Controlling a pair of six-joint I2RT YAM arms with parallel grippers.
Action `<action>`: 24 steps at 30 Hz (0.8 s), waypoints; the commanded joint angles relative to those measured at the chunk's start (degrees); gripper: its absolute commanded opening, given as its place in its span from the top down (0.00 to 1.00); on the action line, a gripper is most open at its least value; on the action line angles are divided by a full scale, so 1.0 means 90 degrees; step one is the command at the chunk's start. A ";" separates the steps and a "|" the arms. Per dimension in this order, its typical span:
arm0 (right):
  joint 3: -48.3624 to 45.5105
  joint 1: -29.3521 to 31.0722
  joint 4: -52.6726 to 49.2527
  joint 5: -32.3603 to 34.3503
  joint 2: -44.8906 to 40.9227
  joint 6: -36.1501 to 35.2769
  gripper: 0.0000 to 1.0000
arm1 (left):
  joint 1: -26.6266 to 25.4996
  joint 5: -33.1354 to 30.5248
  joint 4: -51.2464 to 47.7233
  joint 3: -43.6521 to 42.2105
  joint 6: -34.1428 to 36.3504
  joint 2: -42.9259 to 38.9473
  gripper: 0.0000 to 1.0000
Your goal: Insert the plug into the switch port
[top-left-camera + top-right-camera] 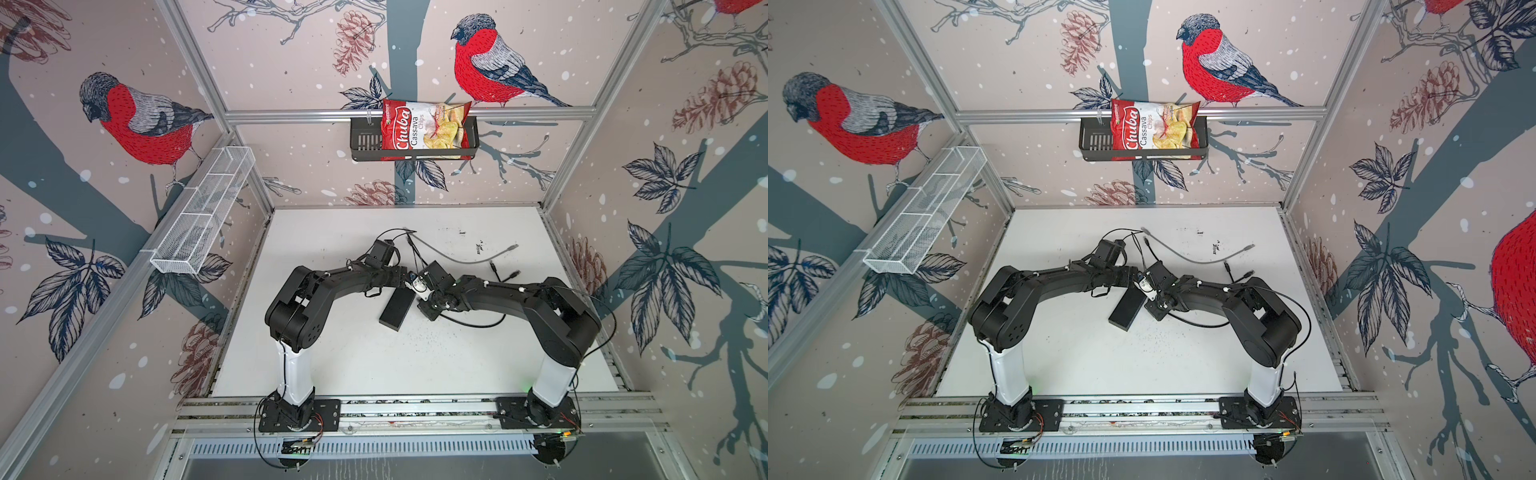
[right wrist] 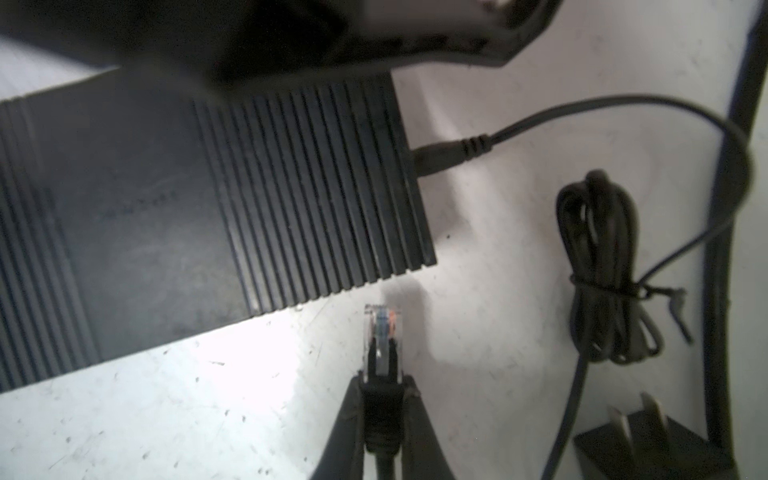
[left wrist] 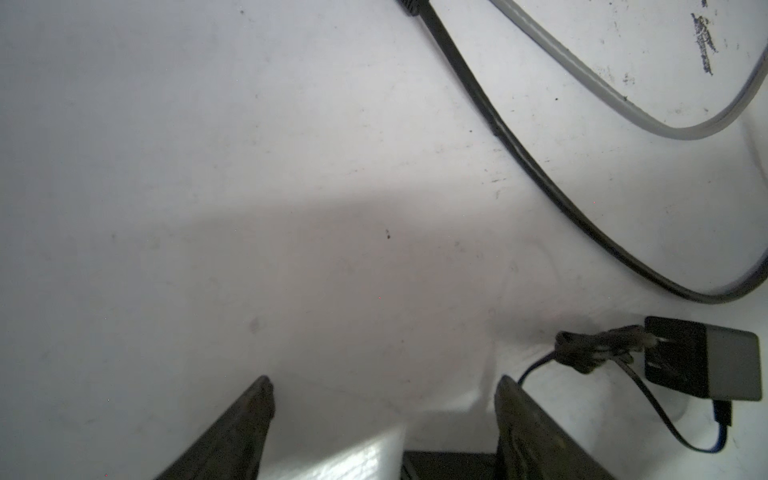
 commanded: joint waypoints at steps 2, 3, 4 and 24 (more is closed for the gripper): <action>-0.0016 0.0072 0.0743 -0.0702 0.0012 -0.0248 1.00 | -0.0233 0.1115 -0.0490 -0.0010 -0.0305 0.0120 0.17; -0.0009 0.0073 0.0745 -0.0724 0.0007 -0.0244 1.00 | -0.0245 0.1102 -0.0493 -0.0004 -0.0311 0.0114 0.17; -0.0001 0.0071 0.0725 -0.0727 -0.0003 -0.0245 1.00 | -0.0246 0.1079 -0.0515 -0.0004 -0.0313 0.0103 0.18; -0.0702 -0.0220 0.1168 -0.0859 -0.0600 -0.0161 1.00 | 0.0291 0.0270 -0.0764 -0.0464 -0.0531 -0.0931 0.17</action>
